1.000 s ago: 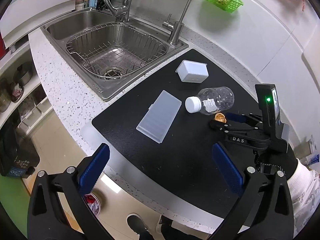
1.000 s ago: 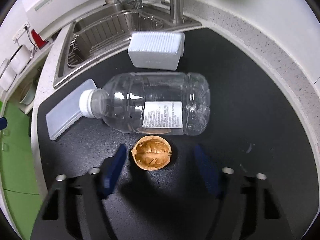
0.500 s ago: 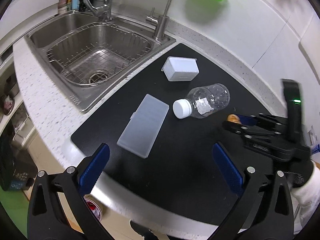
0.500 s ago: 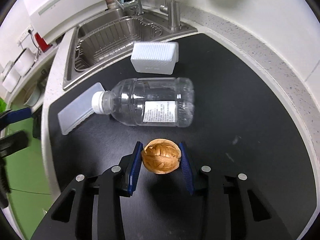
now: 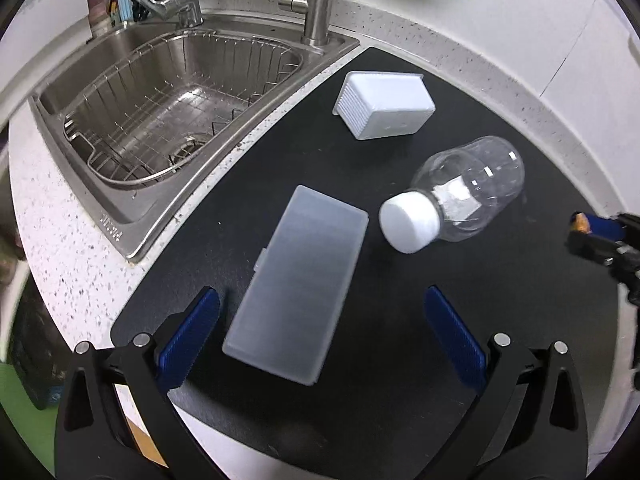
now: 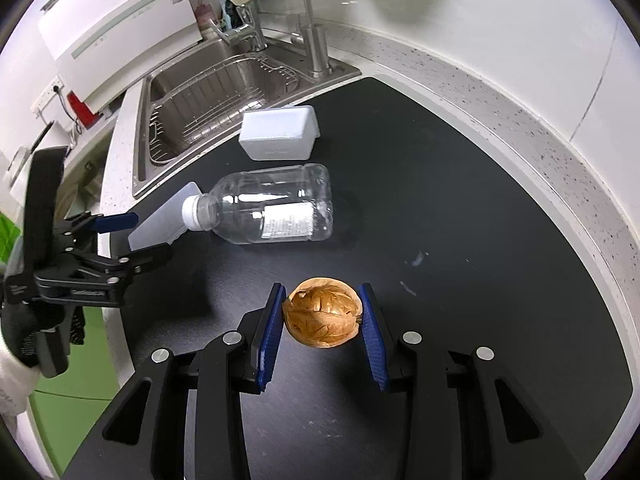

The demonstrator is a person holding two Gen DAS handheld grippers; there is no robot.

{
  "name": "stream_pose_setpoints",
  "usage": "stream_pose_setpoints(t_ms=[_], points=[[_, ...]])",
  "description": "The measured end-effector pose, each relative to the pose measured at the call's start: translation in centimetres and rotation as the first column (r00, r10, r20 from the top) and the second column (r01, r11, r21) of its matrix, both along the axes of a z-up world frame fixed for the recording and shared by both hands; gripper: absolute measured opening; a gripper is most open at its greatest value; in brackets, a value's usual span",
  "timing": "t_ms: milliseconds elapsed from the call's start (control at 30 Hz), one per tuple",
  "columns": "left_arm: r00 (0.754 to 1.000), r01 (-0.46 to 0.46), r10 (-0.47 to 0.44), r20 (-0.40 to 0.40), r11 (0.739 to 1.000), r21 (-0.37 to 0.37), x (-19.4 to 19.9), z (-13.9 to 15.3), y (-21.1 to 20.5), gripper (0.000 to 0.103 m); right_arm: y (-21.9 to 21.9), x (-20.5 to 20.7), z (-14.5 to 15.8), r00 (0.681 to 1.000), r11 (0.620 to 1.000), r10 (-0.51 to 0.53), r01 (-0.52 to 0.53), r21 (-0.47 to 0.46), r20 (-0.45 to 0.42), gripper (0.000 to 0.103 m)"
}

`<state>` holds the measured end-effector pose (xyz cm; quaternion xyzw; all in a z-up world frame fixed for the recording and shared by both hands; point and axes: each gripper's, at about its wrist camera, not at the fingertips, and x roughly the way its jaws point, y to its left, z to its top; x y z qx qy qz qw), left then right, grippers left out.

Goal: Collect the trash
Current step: 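Grasp the walnut shell with the right tool while the left tool grasps the translucent white tray, then carry both items to the pink wastebasket and open both tools to drop them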

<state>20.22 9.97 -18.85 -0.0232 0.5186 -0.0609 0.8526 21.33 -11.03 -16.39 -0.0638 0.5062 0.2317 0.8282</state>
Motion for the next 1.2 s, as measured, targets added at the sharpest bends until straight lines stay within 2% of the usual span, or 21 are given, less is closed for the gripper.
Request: stream_pose_setpoints(t_ms=[67, 100, 133, 200, 233, 400, 633, 1200], points=[[1.000, 0.015, -0.015, 0.006, 1.000, 0.013, 0.1, -0.5, -0.3, 0.100, -0.1, 0.0, 0.1, 1.000, 1.000, -0.002, 0.002, -0.001, 0.000, 0.037], [1.000, 0.024, -0.024, 0.010, 1.000, 0.018, 0.1, -0.7, -0.4, 0.094, -0.2, 0.0, 0.1, 1.000, 1.000, -0.003, 0.003, -0.001, 0.001, 0.037], [0.999, 0.031, -0.031, 0.013, 0.999, 0.028, 0.0, -0.9, -0.5, 0.087, -0.3, -0.1, 0.2, 1.000, 1.000, -0.005, 0.005, 0.001, 0.001, 0.037], [0.999, 0.034, -0.037, 0.036, 0.996, 0.078, -0.3, -0.8, -0.6, 0.057, -0.3, -0.1, 0.3, 1.000, 1.000, -0.005, 0.005, 0.001, 0.003, 0.037], [0.999, 0.033, -0.036, 0.037, 0.997, 0.076, -0.3, -0.6, -0.5, 0.052, -0.2, -0.1, 0.3, 1.000, 1.000, -0.004, 0.004, 0.002, 0.004, 0.037], [0.998, 0.060, -0.061, 0.016, 0.996, 0.060, -0.4, -0.5, -0.8, 0.049, 0.0, -0.3, 0.7, 1.000, 1.000, 0.003, -0.003, 0.012, 0.012, 0.037], [0.999, 0.045, -0.045, 0.009, 0.999, 0.022, -1.8, 0.2, -0.6, 0.049, 0.5, -1.1, 1.6, 0.999, 1.000, 0.020, -0.020, 0.024, 0.034, 0.037], [0.996, -0.014, 0.018, 0.091, 0.999, -0.044, -7.9, 6.3, 1.1, 0.049, 2.3, -4.6, 4.7, 0.991, 0.995, 0.081, -0.087, 0.051, 0.109, 0.036]])
